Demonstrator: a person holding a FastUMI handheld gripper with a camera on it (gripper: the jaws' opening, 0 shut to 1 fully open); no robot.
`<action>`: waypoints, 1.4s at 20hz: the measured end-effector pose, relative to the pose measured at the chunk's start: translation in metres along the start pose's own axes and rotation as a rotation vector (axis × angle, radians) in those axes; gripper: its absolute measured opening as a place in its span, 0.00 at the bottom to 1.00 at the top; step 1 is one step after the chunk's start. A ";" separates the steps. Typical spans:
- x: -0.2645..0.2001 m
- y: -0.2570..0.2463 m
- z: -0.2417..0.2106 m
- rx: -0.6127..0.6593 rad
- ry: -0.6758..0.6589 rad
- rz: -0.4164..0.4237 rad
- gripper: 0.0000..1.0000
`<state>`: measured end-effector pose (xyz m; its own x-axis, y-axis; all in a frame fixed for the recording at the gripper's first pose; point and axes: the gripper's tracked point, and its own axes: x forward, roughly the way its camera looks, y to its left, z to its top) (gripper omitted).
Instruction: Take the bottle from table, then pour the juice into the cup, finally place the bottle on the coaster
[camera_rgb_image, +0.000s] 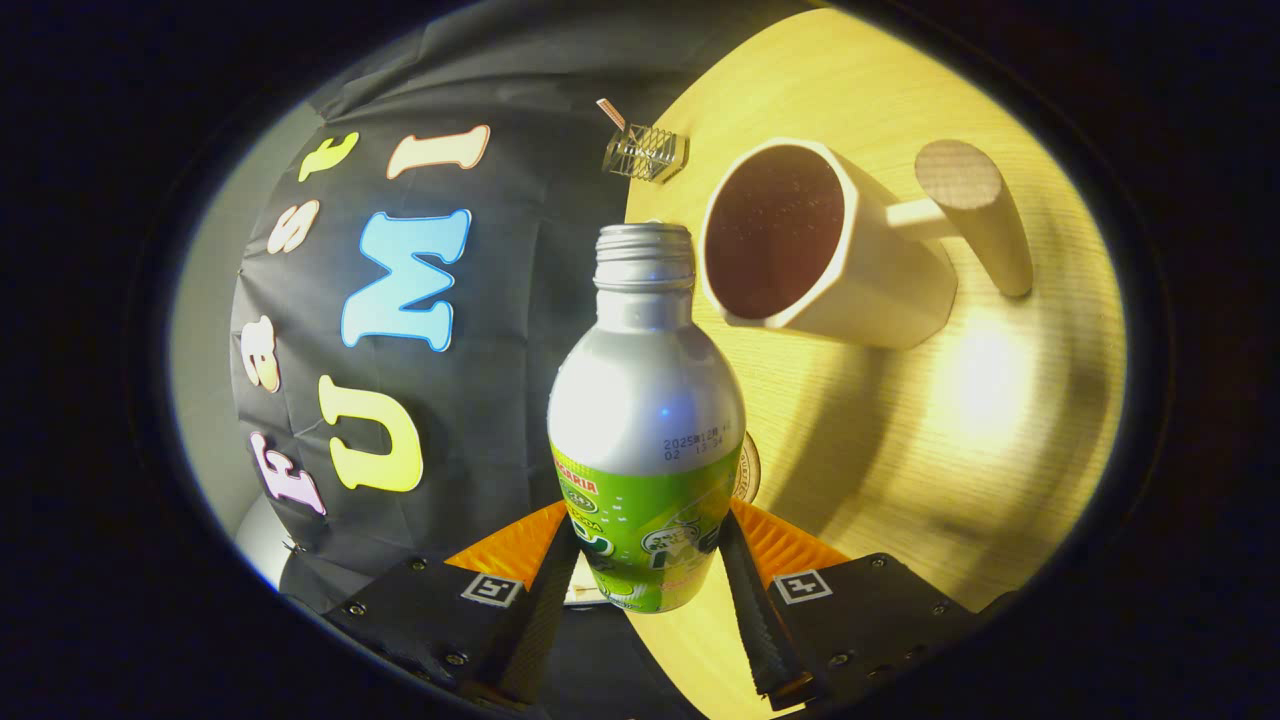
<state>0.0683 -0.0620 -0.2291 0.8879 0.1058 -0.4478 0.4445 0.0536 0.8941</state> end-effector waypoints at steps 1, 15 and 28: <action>0.000 0.001 0.000 0.014 0.008 0.001 0.76; 0.006 0.018 -0.010 0.218 0.071 0.007 0.76; -0.005 0.017 -0.012 0.338 0.080 0.000 0.76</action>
<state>0.0701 -0.0495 -0.2119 0.8817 0.1843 -0.4343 0.4705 -0.2770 0.8378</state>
